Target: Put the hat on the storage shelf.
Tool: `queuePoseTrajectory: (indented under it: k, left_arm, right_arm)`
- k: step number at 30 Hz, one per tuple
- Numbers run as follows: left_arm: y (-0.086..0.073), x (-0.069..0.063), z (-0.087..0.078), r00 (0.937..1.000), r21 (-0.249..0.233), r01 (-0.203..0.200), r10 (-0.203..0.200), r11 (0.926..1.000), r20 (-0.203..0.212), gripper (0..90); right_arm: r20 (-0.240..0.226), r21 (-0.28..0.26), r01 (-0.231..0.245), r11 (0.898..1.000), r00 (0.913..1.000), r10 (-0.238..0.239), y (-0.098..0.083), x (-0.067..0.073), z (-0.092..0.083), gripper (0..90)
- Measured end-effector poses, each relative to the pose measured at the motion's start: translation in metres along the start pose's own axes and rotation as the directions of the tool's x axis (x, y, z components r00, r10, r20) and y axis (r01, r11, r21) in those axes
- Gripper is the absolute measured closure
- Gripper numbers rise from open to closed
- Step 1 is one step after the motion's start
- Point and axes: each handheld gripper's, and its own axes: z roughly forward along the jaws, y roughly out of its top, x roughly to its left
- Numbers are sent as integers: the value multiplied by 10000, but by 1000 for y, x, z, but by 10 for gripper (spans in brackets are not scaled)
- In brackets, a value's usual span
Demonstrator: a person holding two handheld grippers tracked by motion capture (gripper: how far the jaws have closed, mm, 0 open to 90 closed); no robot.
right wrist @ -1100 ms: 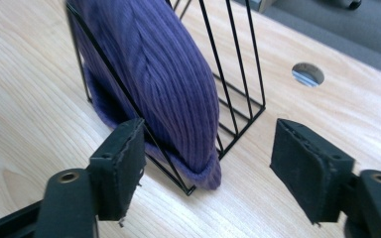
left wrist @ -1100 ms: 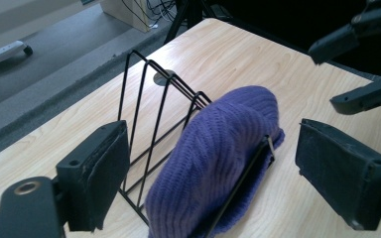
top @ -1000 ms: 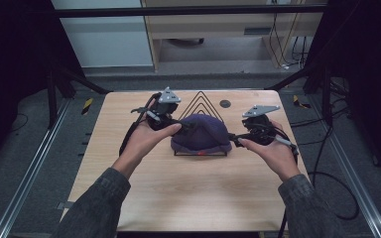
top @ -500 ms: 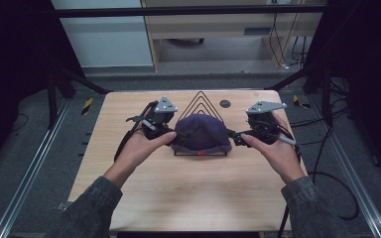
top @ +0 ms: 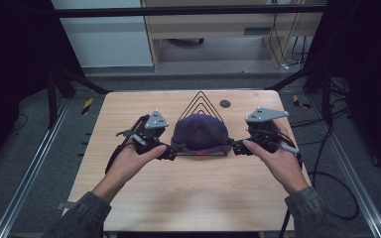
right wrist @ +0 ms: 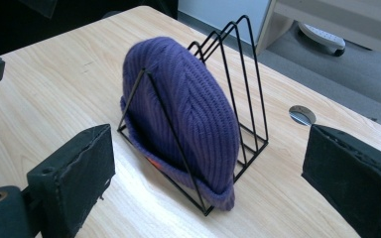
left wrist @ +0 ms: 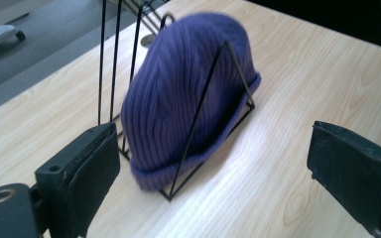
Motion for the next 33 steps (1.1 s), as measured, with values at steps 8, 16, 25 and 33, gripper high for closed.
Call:
queuePoseTrajectory:
  k: [8, 16, 25, 33]
  left_arm:
    - [-34, 10, -11, 9996, 42, 257, -257, 9997, -126, 47]
    - [-71, 21, -13, 9964, 365, 798, -786, 9961, -326, 47]
    - [-99, 26, -11, 9933, 729, 1126, -1102, 9910, -359, 50]
    - [-118, 24, -5, 9934, 1171, 1120, -1084, 9868, -367, 50]
  right_arm:
    - [3, 106, 69, 9999, 10000, -69, -15, 4, -4, 65]
    - [-25, 442, -330, 9985, 9994, 332, -39, 3, 2, 72]
    - [-193, 940, -537, 9941, 9983, 557, -68, 6, 12, 75]
    - [-272, 1242, -669, 9900, 9971, 708, -84, 8, 19, 76]
